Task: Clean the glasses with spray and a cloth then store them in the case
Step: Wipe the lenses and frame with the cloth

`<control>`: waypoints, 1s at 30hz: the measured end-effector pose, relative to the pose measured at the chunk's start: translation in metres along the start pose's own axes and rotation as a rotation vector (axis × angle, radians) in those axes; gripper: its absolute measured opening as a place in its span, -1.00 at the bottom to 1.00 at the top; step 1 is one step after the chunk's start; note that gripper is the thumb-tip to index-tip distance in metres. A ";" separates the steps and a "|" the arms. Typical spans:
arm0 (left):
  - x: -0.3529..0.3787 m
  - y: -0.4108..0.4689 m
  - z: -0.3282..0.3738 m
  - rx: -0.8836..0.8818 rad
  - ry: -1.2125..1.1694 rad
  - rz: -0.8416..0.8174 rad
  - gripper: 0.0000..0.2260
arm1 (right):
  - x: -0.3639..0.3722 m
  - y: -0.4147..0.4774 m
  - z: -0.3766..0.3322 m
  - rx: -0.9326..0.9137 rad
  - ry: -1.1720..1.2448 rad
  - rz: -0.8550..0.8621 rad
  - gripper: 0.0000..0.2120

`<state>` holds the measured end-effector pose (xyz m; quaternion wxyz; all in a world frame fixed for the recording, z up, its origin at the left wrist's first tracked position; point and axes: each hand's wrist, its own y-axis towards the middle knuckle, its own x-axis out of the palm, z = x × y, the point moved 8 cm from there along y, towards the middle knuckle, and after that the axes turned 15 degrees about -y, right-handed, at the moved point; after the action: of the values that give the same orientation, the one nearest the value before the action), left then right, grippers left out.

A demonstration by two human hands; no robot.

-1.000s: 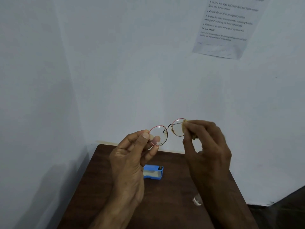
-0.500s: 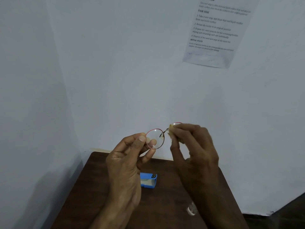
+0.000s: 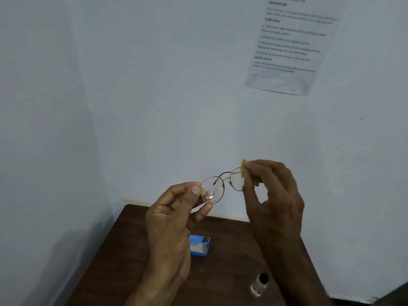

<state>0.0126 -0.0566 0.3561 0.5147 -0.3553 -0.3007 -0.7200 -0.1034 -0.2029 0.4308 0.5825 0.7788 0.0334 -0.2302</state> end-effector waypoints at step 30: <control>0.007 0.012 -0.023 -0.006 -0.026 0.046 -0.81 | 0.015 0.001 0.000 -0.178 0.051 -0.036 -0.85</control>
<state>0.0183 -0.0820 0.3502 0.5260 -0.3729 -0.2968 -0.7044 -0.0898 -0.2067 0.4256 0.6441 0.7289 0.0825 -0.2169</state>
